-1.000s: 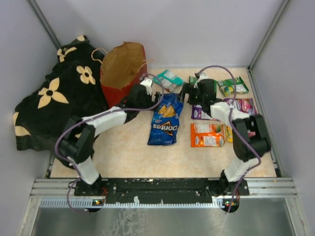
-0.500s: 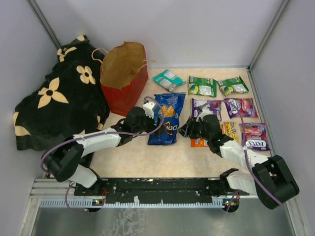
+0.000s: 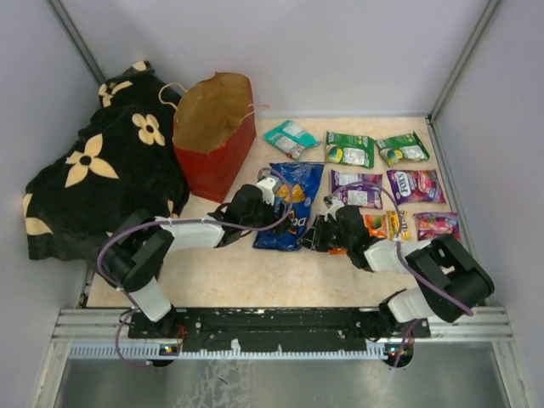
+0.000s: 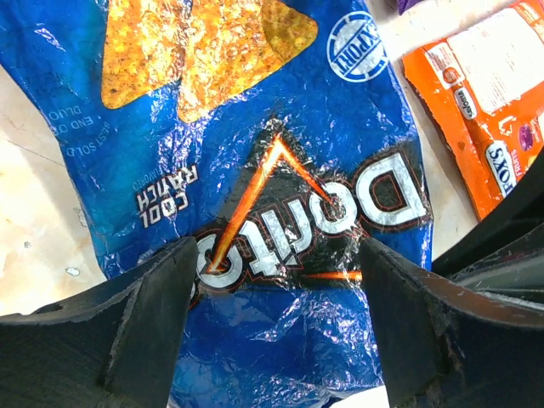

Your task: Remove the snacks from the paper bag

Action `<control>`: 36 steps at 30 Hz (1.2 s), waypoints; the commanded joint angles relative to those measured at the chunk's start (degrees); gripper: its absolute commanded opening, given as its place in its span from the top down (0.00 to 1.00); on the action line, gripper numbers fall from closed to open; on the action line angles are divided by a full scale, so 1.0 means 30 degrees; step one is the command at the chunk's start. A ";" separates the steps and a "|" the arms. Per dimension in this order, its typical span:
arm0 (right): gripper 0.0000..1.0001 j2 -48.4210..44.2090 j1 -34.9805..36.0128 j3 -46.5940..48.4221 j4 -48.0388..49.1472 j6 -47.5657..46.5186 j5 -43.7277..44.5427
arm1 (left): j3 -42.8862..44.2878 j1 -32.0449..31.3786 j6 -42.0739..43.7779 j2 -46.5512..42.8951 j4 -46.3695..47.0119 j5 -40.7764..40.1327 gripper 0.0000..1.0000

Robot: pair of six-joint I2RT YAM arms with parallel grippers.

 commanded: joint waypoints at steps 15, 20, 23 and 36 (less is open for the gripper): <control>1.00 -0.8324 0.0314 -0.1632 -0.8694 0.2322 0.5712 | 0.1193 -0.0073 -0.0357 0.2962 -0.2810 -0.3523 0.18; 0.82 -0.9496 0.0337 -0.1092 -1.1795 0.1988 0.7373 | 0.1127 -0.0089 -0.0311 0.2512 -0.3057 -0.3728 0.18; 0.52 -1.0107 0.0412 0.0265 -1.2759 0.0886 0.7964 | 0.1188 -0.0089 0.0114 0.1388 -0.3196 -0.3462 0.15; 0.84 -0.6339 0.0471 0.6670 -0.9040 -0.3750 -0.0109 | -0.1016 -0.0089 0.0855 -0.7690 -0.2312 0.0771 0.49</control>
